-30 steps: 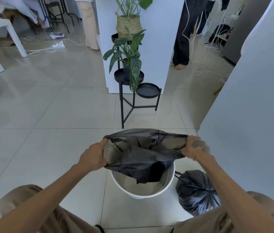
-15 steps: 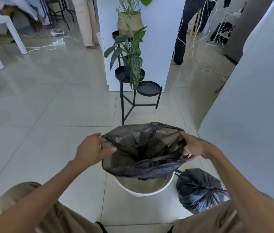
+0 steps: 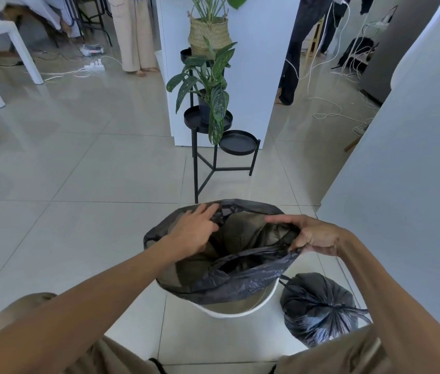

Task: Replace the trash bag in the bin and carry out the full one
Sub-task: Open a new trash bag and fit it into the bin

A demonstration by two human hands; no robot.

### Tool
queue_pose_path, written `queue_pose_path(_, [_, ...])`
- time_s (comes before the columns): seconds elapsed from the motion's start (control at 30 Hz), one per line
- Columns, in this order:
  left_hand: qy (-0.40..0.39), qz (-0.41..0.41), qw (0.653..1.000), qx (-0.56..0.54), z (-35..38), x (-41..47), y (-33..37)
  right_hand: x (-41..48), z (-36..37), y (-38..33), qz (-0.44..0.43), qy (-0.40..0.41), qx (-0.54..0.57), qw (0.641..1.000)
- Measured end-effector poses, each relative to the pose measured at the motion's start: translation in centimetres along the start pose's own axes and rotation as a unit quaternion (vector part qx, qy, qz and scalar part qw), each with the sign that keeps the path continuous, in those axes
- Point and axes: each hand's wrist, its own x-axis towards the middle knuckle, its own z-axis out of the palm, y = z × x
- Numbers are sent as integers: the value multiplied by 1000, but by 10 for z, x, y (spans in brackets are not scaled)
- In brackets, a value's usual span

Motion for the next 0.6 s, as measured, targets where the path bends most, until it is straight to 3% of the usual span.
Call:
queue_pose_path(0.17, [35, -17, 999, -32, 1, 7, -20, -4, -10, -2, -8, -2, -38, 999])
queue_pose_path(0.3, [-28, -52, 997, -42, 5, 11, -19, 2, -16, -8, -3, 145, -129, 981])
queue_pose_path(0.37, [-41, -92, 994, -46, 14, 10, -17, 8, -14, -11, 3, 244, -257, 935])
queue_pose_path(0.43, [-40, -126, 990, -41, 21, 9, -15, 12, 0, -16, 5, 331, -394, 857])
queue_pose_path(0.53, [-12, -172, 984, -42, 23, 6, -9, 12, 41, -21, -90, 438, -471, 761])
queue_pose_path(0.6, [-2, -204, 977, -61, 23, 4, -4, 13, 76, -16, -137, 439, -502, 733])
